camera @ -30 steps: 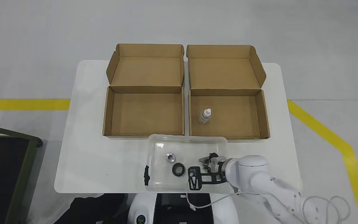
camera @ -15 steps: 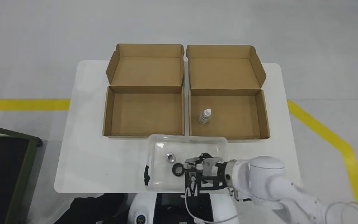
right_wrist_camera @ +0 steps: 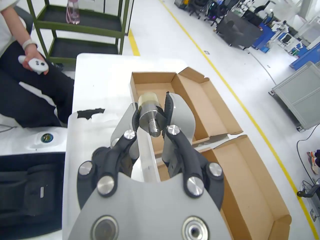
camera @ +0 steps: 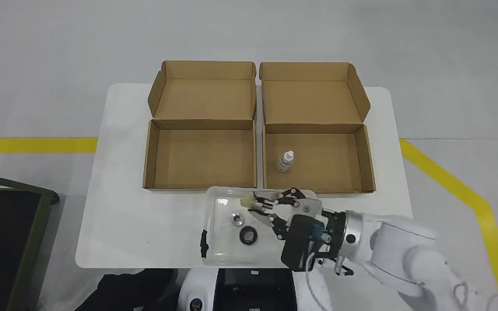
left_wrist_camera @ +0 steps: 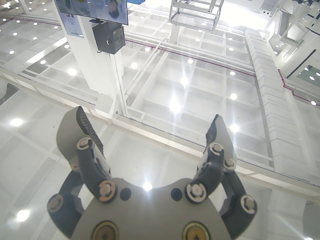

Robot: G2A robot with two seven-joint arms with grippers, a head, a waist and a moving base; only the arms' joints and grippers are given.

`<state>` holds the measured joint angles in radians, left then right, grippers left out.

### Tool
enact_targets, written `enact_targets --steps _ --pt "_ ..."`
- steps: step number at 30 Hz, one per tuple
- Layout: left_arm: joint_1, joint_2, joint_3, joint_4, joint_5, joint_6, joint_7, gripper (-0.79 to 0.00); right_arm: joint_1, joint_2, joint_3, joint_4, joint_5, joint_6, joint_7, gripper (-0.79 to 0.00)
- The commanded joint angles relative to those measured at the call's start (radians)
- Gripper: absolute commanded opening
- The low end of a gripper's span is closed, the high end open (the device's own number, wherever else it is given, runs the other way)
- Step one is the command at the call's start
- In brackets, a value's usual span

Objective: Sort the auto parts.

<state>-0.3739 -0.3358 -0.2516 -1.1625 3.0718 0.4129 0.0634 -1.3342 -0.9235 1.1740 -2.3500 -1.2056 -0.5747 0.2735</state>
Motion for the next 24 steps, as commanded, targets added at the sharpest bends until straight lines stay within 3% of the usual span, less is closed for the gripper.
enact_targets --steps 1,24 --pt "0.000 0.000 0.000 0.000 0.000 0.000 0.000 0.000 -0.004 -0.002 0.009 0.000 0.006 0.019 -0.047 -0.785" --pt "0.000 0.000 0.000 0.000 0.000 0.000 0.000 0.000 0.075 -0.034 0.084 0.000 0.100 0.123 -0.299 -0.785"
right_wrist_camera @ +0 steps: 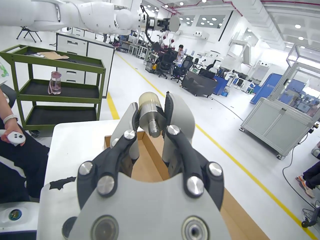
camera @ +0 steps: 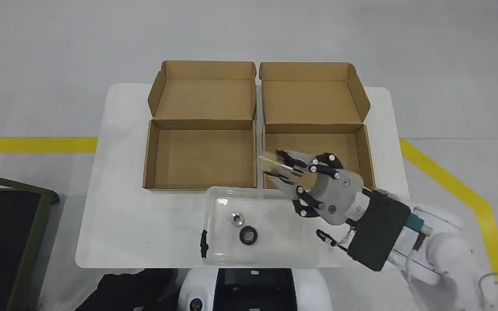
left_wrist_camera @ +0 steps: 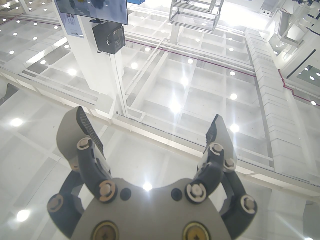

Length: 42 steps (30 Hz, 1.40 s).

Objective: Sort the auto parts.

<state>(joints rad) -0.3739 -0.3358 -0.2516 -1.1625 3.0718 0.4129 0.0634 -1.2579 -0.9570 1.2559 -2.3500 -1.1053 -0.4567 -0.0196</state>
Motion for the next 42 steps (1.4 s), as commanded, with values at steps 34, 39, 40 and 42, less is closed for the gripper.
enact_targets --steps 34,39,40,42 --pt "0.000 0.000 0.000 0.000 0.000 0.000 0.000 0.000 -0.014 -0.002 0.001 0.158 -0.007 -0.274 0.266 -0.785" --pt "0.000 0.000 0.000 0.000 0.000 0.000 0.000 0.000 -0.039 0.009 0.050 0.206 0.014 -0.304 0.374 -0.785" --pt "0.000 0.000 0.000 0.000 0.000 0.000 0.000 0.000 -0.047 0.011 0.059 0.211 0.020 -0.310 0.397 -0.785" --pt "0.000 0.000 0.000 0.000 0.000 0.000 0.000 0.000 -0.061 0.015 0.080 0.223 0.029 -0.305 0.432 -0.785"
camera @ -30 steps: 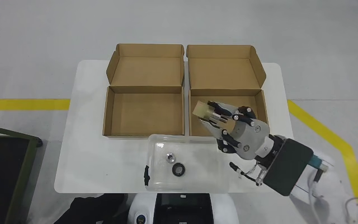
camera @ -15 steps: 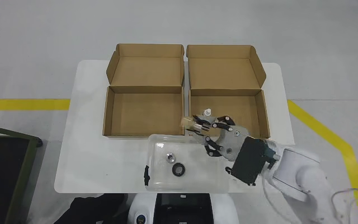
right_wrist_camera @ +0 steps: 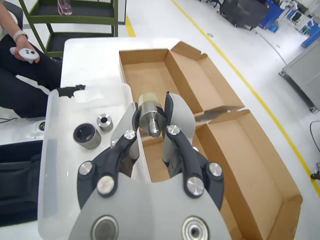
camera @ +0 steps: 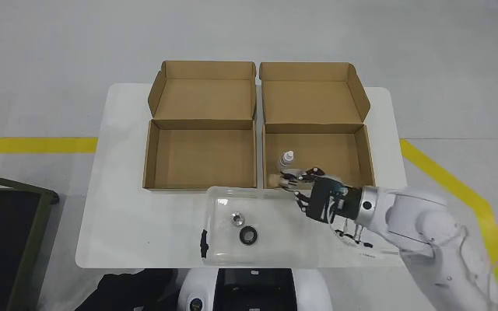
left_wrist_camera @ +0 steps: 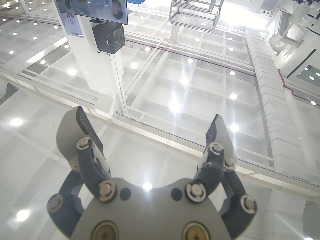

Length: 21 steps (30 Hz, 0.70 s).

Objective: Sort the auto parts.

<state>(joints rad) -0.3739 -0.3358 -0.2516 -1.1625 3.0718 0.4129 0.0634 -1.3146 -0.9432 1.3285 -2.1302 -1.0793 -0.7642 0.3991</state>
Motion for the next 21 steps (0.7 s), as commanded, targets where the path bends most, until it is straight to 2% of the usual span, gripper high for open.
enact_targets --steps 1,9,21 --pt "0.000 0.000 0.000 0.000 0.000 0.000 0.000 0.000 -0.010 0.003 0.016 0.008 0.005 0.000 0.029 -0.785" --pt "0.000 0.000 0.000 0.000 0.000 0.000 0.000 0.000 -0.023 0.015 0.064 0.039 -0.030 0.006 0.165 -0.785" --pt "0.000 0.000 0.000 0.000 0.000 0.000 0.000 0.000 0.137 0.004 -0.063 0.169 -0.150 0.066 0.336 -0.785"
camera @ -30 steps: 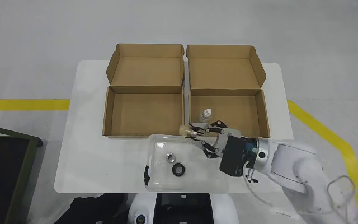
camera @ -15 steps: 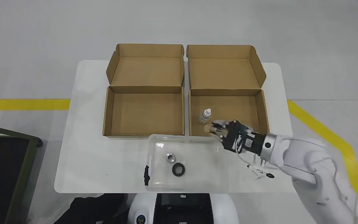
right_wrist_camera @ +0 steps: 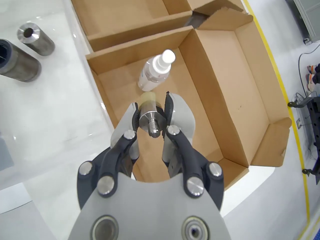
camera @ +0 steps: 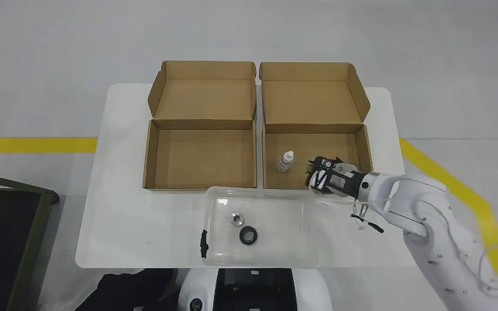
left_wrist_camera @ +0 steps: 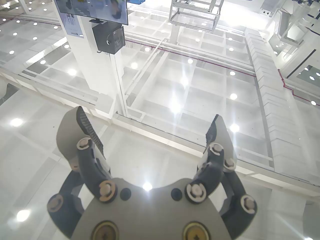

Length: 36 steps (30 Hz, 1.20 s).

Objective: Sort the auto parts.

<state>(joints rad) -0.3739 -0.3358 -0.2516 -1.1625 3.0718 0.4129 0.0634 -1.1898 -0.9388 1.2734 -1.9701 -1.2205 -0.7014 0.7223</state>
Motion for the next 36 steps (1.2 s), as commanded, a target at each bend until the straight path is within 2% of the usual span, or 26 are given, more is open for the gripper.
enact_targets --steps 1,7,14,23,26,31,36 --pt "0.000 0.000 0.000 0.000 0.000 0.000 0.000 0.000 0.026 -0.003 -0.020 0.020 -0.013 0.009 0.025 -0.785" --pt "0.000 0.000 0.000 0.000 0.000 0.000 0.000 0.000 0.120 -0.016 -0.104 0.107 -0.019 -0.004 0.111 -0.785" --pt "0.000 0.000 0.000 0.000 0.000 0.000 0.000 0.000 0.211 -0.040 -0.218 0.209 -0.005 -0.003 0.158 -0.785" --pt "0.000 0.000 0.000 0.000 0.000 0.000 0.000 0.000 0.278 -0.061 -0.295 0.276 -0.042 0.029 0.198 -0.785" --pt "0.000 0.000 0.000 0.000 0.000 0.000 0.000 0.000 0.289 -0.066 -0.308 0.292 -0.039 0.031 0.204 -0.754" --pt "0.000 0.000 0.000 0.000 0.000 0.000 0.000 0.000 0.303 -0.072 -0.325 0.313 -0.031 0.030 0.214 -0.625" --pt "0.000 0.000 0.000 0.000 0.000 0.000 0.000 0.000 0.315 -0.077 -0.337 0.331 -0.022 0.027 0.220 -0.570"
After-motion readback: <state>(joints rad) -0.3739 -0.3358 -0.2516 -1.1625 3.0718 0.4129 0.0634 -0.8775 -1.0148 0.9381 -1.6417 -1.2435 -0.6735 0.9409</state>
